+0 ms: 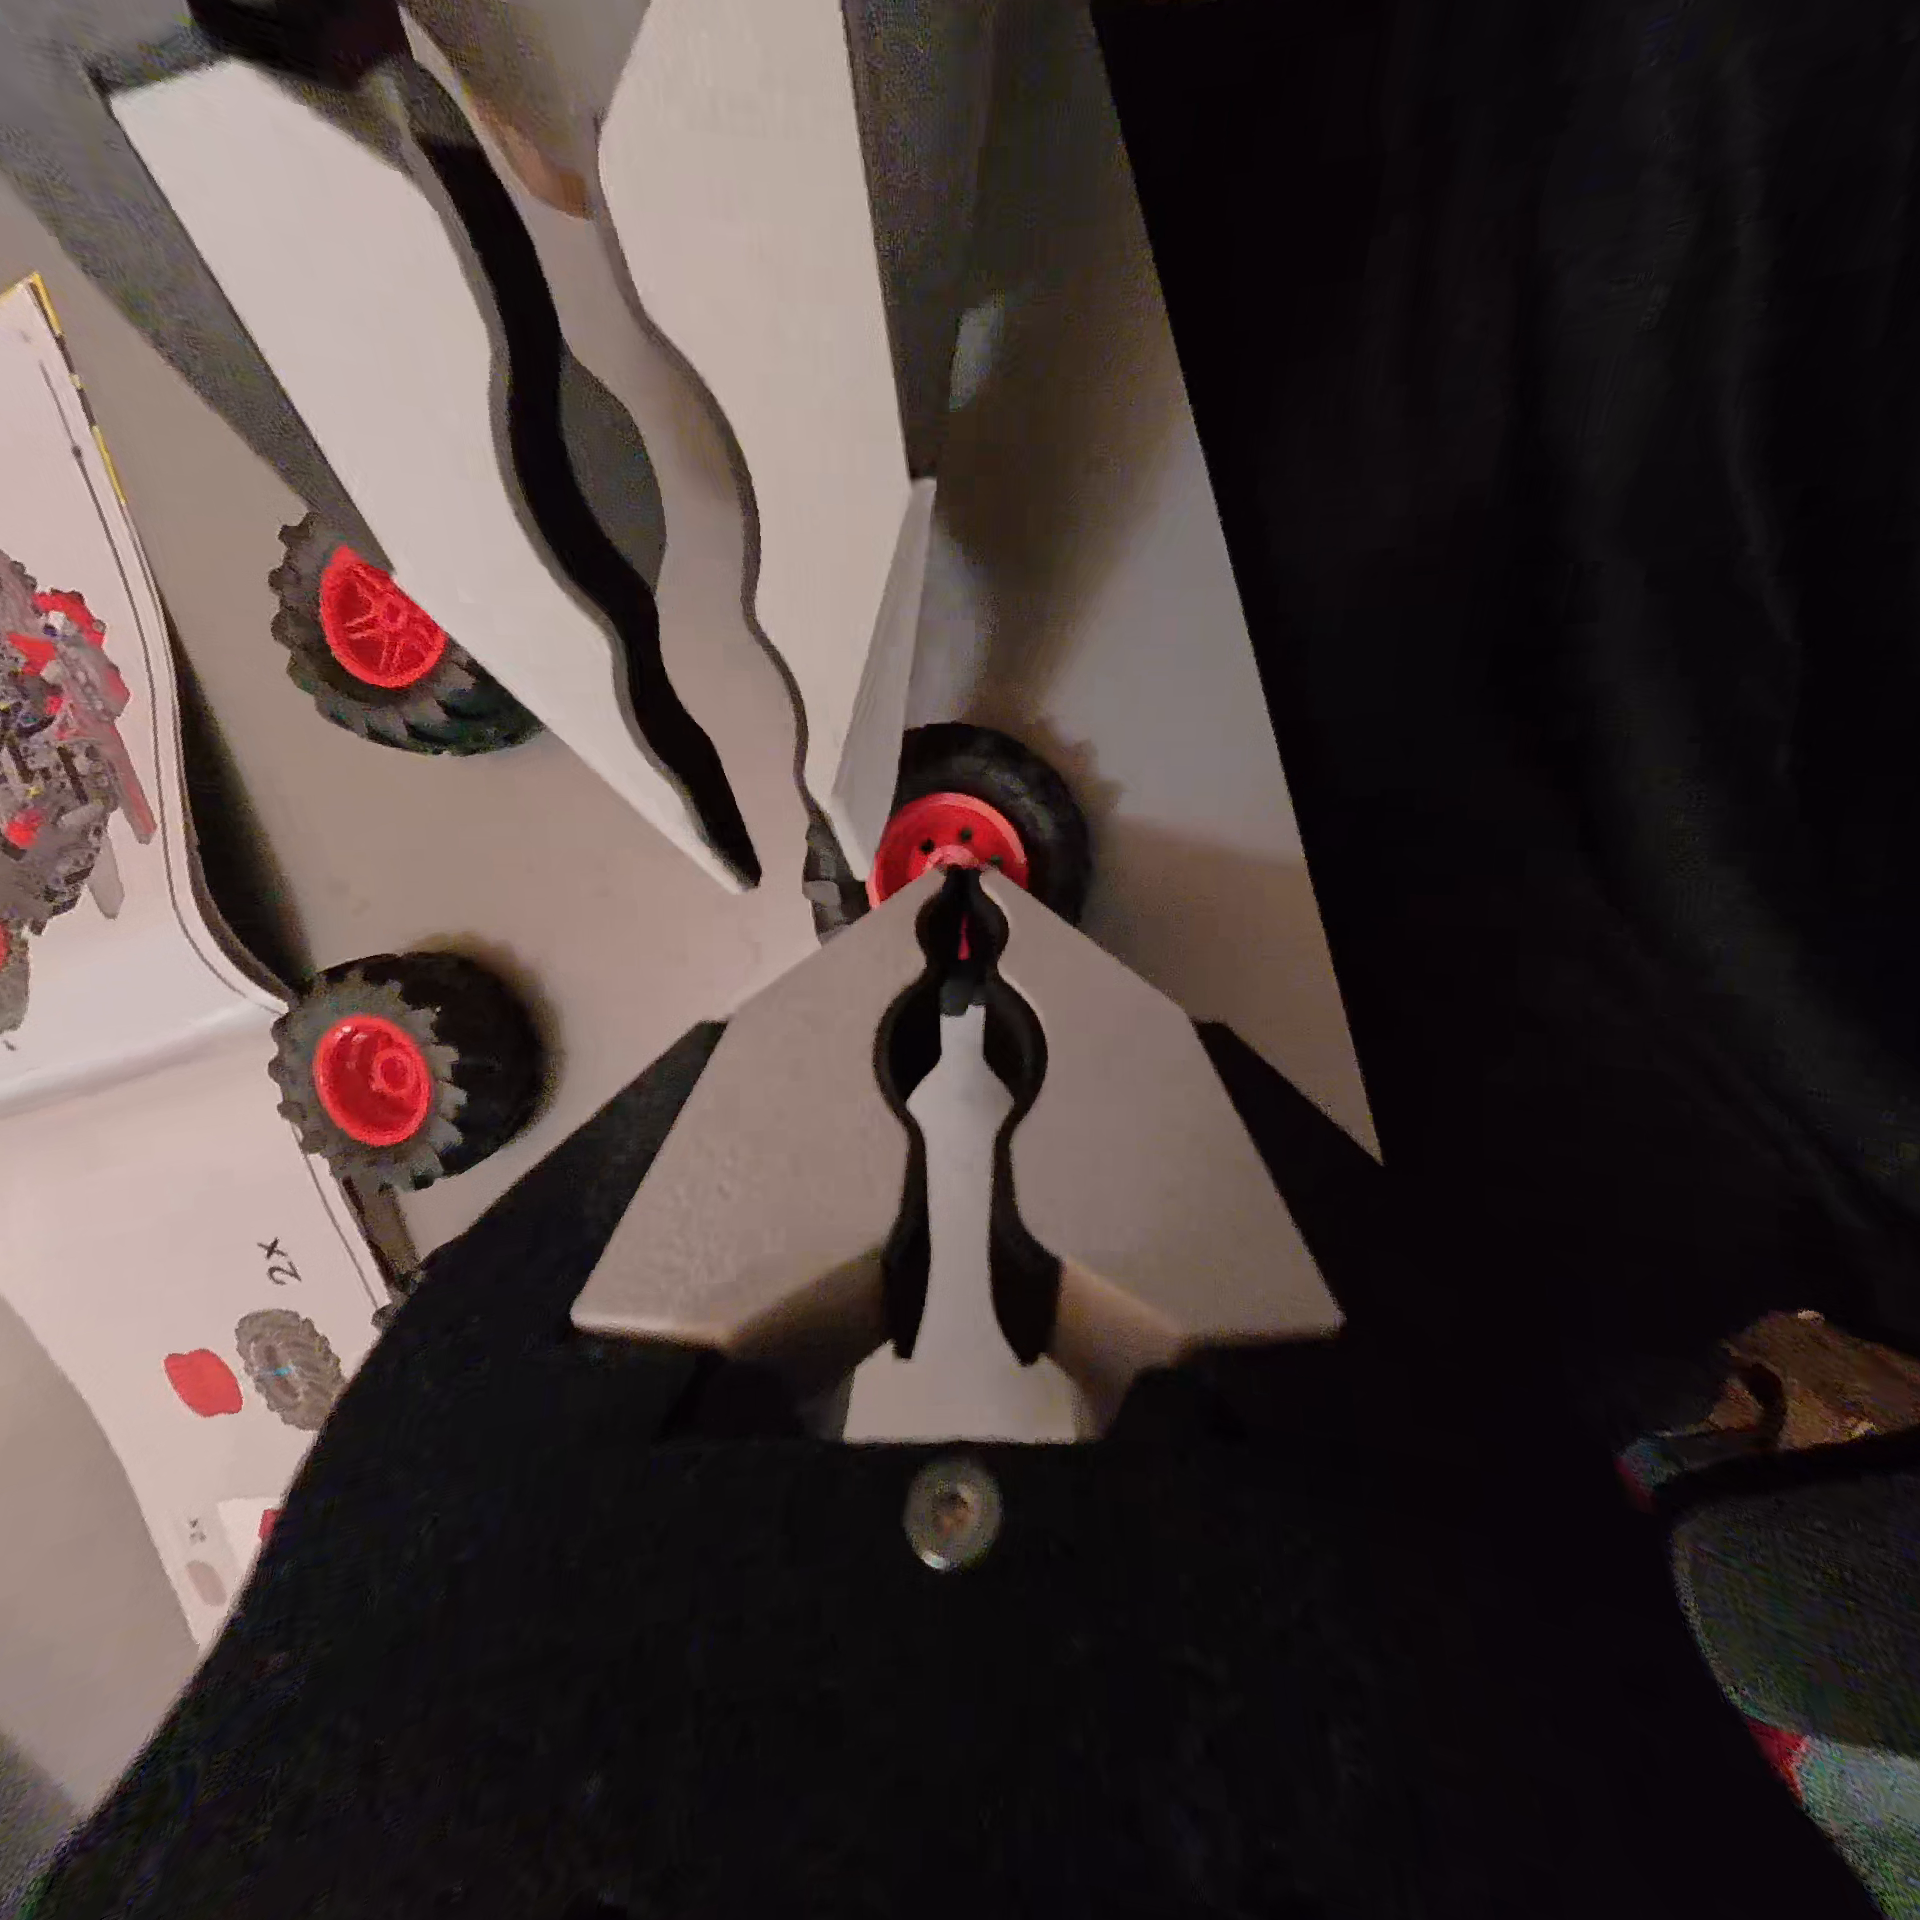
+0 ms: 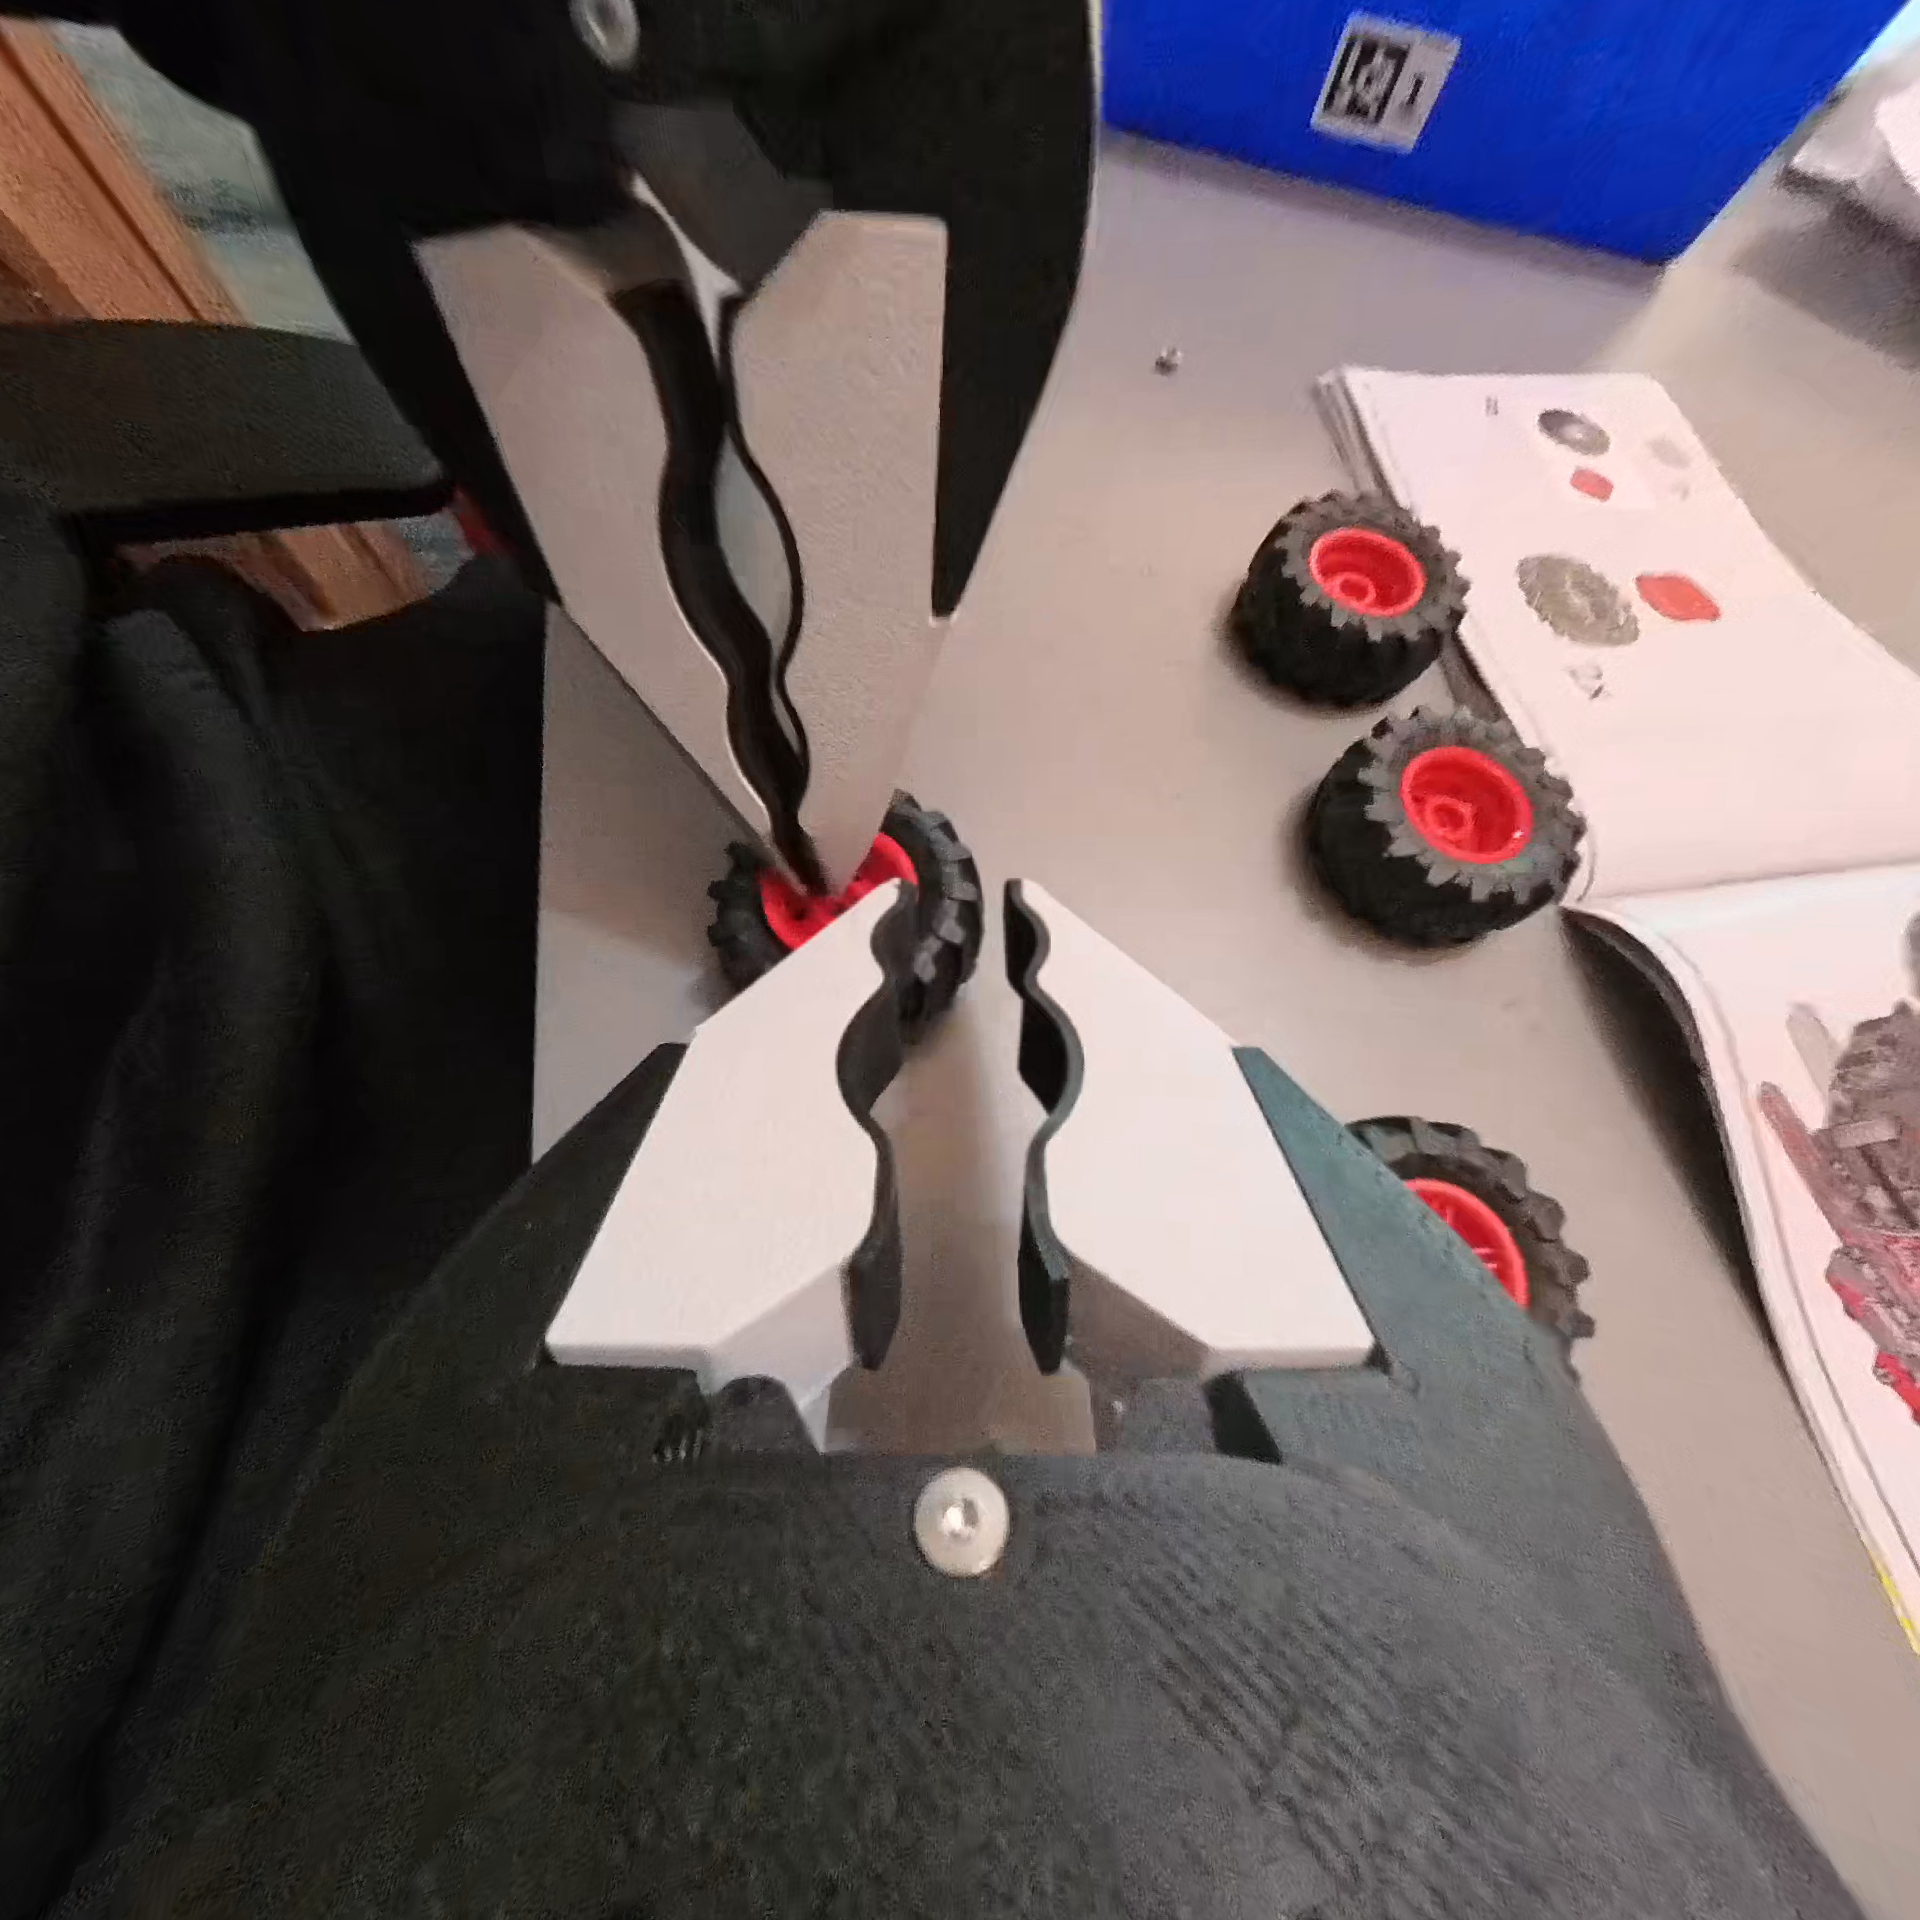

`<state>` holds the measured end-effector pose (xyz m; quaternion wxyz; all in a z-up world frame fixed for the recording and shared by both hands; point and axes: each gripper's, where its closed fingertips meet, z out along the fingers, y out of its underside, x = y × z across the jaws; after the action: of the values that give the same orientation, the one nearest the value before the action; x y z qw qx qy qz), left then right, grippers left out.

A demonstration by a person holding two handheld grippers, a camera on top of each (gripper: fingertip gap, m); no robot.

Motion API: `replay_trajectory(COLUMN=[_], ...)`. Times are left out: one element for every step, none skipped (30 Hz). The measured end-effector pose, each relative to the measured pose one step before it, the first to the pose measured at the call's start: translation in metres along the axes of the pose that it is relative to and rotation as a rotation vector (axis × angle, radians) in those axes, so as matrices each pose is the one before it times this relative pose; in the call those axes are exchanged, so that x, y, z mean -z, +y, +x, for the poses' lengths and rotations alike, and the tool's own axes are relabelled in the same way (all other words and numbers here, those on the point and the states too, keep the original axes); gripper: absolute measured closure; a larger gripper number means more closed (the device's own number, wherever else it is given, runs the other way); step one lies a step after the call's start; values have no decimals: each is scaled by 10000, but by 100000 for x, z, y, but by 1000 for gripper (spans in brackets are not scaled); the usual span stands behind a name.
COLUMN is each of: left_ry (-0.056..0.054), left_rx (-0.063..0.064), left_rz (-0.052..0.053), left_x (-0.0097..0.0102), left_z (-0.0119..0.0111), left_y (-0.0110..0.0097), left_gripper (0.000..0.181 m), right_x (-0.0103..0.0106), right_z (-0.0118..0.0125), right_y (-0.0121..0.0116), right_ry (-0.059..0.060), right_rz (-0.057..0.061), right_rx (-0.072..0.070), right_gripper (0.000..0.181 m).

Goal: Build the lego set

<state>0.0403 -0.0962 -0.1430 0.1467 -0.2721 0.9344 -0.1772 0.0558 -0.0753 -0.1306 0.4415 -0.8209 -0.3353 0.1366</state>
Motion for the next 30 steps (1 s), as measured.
replay_trajectory(left_ry=[2,95,264,164,-184,-232,-32,140,260,323,202,51,88,122,85,56,63,85,67,83,67,-34,1,213,415,284,-1,-130,-242,-299], left_rx=[-22,51,75,55,-4,-52,-34,37,85,105,98,50,67,107,73,63,110,127,100,142,254,222,21,-74,-26,-31,-62,-38,-42,18], left_rz=[-14,87,41,-71,-147,-158,-73,13,91,131,82,-20,-14,-28,-128,-112,-90,-61,70,253,208,-107,-318,-40,95,-124,-159,-125,9,131], left_x=[165,245,228,110,-58,-117,-51,82,114,42,-87,-198,-122,22,3,-18,-31,-11,61,122,130,-3,-157,-151,-140,-279,-257,-70,185,347], left_z=[-1,116,352,221,-253,-327,-46,154,309,401,206,-34,-2,34,-1,-11,-17,-18,-48,-38,-101,-241,-80,345,720,570,157,-39,-232,-442], left_y=[-61,-167,-92,95,181,180,34,-117,-224,-266,-158,22,-3,-55,46,-11,-42,-71,-177,-360,-274,204,546,75,-208,68,52,-37,-186,-244], left_gripper=[181,181,181,181,181,181,181,181,181,181,181,181,181,181,181,181,181,181,181,181,181,181,181,181,181,181,181,181,181,181], right_x=[-390,-241,-169,-207,-136,-23,19,11,-5,1,6,2,-9,-5,3,1,4,-4,-6,7,-3,2,0,-4,-3,-1,-17,7,2,2], right_z=[-28,-123,-59,68,-127,-47,-6,14,12,20,-2,-24,-19,-12,-1,-2,-1,11,16,-4,3,5,10,-11,19,-45,38,24,-4,3], right_y=[564,160,-20,241,-39,-47,20,24,-1,5,9,-5,-4,-15,3,6,5,12,1,5,7,3,-3,-6,7,-51,54,32,-18,-4], right_ry=[-96,-102,-31,46,-55,-15,-13,-13,-15,-21,-25,-14,3,2,-4,-7,-1,9,17,12,9,1,-17,-27,-12,-37,26,37,0,-7], right_rz=[-363,-89,18,-162,35,60,10,16,61,59,55,50,53,55,27,21,11,-3,-6,0,4,12,30,44,17,41,-32,-16,22,20], right_rx=[-162,-32,-18,42,19,55,-4,-65,-97,-126,-109,-51,-27,-37,-37,-22,-11,-3,31,21,-4,-8,-17,-27,-32,-33,25,22,2,-25], right_gripper=[166,166,167,166,166,165,165,165,165,165,165,165,165,165,165,165,165,165,165,165,165,165,165,165,165,165,165,165,165,165])
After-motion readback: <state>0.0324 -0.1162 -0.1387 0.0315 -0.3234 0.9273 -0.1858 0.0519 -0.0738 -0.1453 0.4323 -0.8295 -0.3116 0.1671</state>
